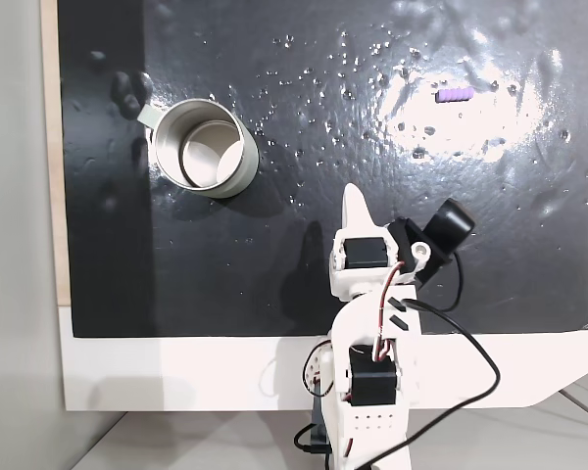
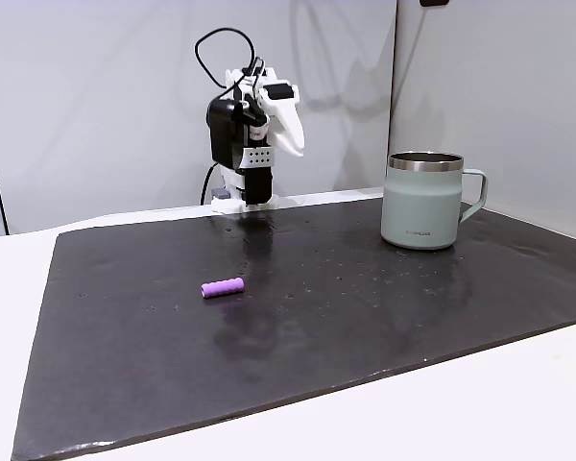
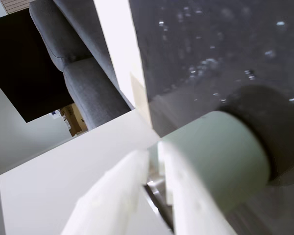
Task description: Grasp a pengrip and put it in the cup.
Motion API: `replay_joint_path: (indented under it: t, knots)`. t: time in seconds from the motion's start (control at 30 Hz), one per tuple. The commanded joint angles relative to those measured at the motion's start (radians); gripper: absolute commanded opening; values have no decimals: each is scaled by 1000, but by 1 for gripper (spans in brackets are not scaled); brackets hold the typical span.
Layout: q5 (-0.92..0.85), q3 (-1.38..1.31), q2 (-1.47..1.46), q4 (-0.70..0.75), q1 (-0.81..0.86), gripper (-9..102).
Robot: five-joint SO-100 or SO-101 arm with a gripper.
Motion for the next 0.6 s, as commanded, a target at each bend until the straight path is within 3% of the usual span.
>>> replay_joint_path:
  t: [0.0,0.17,0.57]
  knots:
    - [-52,-284,-176,15,15,0]
    - [-149,-555,-396,84,71,2]
    - [-158,-1361,-1098,499,224,20]
